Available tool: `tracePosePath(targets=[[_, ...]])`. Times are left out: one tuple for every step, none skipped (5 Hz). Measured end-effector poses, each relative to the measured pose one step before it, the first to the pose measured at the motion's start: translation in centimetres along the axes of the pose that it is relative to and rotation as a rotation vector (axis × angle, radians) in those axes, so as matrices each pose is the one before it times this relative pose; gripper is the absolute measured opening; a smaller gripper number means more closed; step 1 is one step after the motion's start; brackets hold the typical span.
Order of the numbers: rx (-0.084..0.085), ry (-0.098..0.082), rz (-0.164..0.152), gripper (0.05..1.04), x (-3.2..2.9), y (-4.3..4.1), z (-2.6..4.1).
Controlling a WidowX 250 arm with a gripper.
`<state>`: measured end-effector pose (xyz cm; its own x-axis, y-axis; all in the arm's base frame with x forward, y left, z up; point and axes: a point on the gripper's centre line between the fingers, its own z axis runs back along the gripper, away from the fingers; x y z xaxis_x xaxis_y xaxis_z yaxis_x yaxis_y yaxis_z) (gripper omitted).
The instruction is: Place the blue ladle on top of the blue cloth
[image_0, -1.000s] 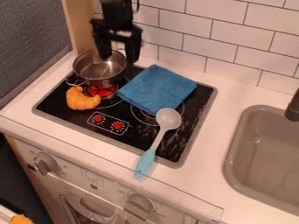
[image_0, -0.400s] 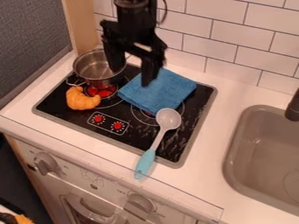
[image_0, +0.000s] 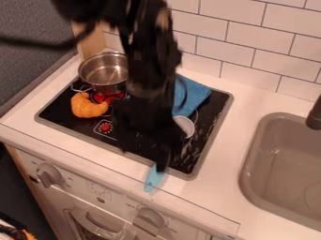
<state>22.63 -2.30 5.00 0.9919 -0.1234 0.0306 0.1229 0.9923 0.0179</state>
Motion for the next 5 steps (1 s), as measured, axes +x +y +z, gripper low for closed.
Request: tracePosePath(targets=[[-0.0242, -0.0515, 0.0527, 1.001, -0.398, -1.206, -2.963], [-0.0158, -0.0893, 0.0814, 1.001, 0.492, -0.21, -0.439], [0.0273, -0.0425, 0.0385, 1.001, 0.503, -0.569, -0.615], [0.0226, 0.0248, -0.0319, 1.001, 0.456, -0.275, -1.148], [0.0075, 0.0153, 0.008, 0.958, 0.442, -0.034, -0.343]])
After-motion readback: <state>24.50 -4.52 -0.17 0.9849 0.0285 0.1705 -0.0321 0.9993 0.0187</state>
